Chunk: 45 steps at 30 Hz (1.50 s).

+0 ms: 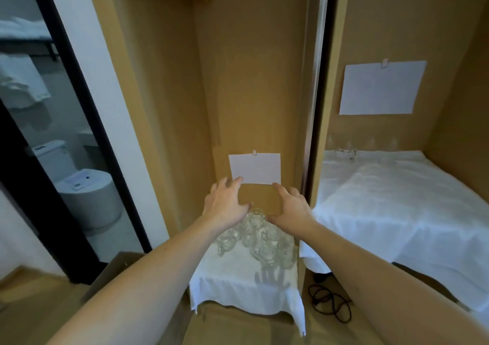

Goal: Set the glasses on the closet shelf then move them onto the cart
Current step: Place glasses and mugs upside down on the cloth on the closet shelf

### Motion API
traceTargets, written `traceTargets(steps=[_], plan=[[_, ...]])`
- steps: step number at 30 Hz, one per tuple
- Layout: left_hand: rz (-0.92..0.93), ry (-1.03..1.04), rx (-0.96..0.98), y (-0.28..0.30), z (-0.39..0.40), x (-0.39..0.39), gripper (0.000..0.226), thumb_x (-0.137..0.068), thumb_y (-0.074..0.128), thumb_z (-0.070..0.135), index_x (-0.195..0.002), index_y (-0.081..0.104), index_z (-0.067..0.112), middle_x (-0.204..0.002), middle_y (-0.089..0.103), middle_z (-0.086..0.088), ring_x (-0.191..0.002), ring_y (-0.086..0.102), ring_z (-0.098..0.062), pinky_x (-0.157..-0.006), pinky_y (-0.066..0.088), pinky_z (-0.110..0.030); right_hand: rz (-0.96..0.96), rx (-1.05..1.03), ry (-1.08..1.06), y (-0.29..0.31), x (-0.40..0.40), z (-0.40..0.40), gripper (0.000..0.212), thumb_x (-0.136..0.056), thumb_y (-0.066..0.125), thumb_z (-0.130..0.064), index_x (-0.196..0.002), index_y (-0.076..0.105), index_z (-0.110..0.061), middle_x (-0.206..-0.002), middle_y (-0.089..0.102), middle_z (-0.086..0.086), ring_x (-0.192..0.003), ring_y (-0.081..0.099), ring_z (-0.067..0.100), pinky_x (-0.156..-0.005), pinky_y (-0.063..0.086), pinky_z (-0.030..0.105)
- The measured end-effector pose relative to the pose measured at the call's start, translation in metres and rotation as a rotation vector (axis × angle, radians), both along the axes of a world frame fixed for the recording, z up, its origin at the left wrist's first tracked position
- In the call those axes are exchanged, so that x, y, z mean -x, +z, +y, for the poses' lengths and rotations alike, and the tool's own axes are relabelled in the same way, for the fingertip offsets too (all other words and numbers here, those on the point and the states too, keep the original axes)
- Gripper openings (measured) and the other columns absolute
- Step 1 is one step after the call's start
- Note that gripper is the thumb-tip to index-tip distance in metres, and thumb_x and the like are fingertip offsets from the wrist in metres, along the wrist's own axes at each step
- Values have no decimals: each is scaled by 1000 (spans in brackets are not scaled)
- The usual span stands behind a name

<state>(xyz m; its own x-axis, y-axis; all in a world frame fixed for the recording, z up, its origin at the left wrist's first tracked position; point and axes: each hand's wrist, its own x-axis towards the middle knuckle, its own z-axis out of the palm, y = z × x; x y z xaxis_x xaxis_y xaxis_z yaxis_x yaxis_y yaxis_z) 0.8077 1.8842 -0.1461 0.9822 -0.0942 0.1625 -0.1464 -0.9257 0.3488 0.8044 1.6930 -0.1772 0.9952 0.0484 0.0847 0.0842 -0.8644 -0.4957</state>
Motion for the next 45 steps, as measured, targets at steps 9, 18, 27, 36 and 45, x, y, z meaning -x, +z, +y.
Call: traceTargets(steps=[9,18,27,36,45], plan=[[147,69,103,-57,59,-29,76,-91,62,58,-155,33,31,-160,30,-9,-146,28,-33,-116,33,-45,148,37,-5,-47,-33,40,93,-84,75,-47,-158,21,-32,-152,37,11,-136,42,33,-106,44,41],[271,166,186,-121,79,-98,70,-92,68,49,-151,40,24,-148,43,-8,-135,41,-32,-108,37,-37,280,11,24,-110,-108,57,93,-84,75,-46,-158,22,-28,-154,36,10,-134,45,32,-106,44,37],[423,231,192,-188,91,-188,70,-88,69,52,-147,45,23,-140,50,-9,-127,49,-31,-103,45,-39,437,-15,35,-186,-204,74,94,-83,76,-48,-159,25,-25,-148,43,12,-134,46,32,-110,41,35],[610,340,234,-256,93,-243,68,-87,72,44,-145,48,20,-137,53,-12,-126,52,-31,-100,46,-36,619,-118,-1,-267,-257,84,91,-82,78,-44,-157,31,-19,-143,50,14,-131,52,31,-105,45,37],[754,393,243,-324,82,-260,74,-88,73,46,-150,44,20,-142,53,-14,-130,52,-30,-102,45,-36,833,-146,-92,-325,-258,84,90,-84,77,-37,-157,29,-14,-143,50,17,-133,49,31,-107,41,33]])
